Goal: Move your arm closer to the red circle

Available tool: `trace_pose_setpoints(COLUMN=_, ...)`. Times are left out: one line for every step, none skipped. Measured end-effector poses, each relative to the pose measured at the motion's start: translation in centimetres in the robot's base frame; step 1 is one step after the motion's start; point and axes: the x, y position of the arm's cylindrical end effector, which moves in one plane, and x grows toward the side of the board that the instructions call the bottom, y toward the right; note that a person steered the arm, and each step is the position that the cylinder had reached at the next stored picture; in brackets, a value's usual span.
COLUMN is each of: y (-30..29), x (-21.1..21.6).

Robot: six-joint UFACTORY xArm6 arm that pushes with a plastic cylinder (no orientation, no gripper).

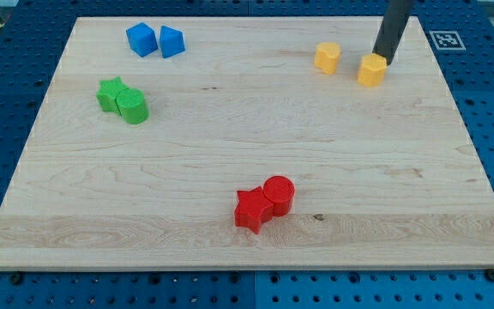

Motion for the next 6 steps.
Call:
trace_pose_setpoints(y=-0.4, x=3.2)
trace_pose_setpoints(y=0.9, x=5.6)
trace_pose_setpoints(y=-2.7, x=10.3)
trace_pose_setpoints(y=-7.7, x=14.1)
trace_pose_setpoints(y=-13.5, x=17.1)
trace_pose_setpoints(y=-19.4, x=19.6)
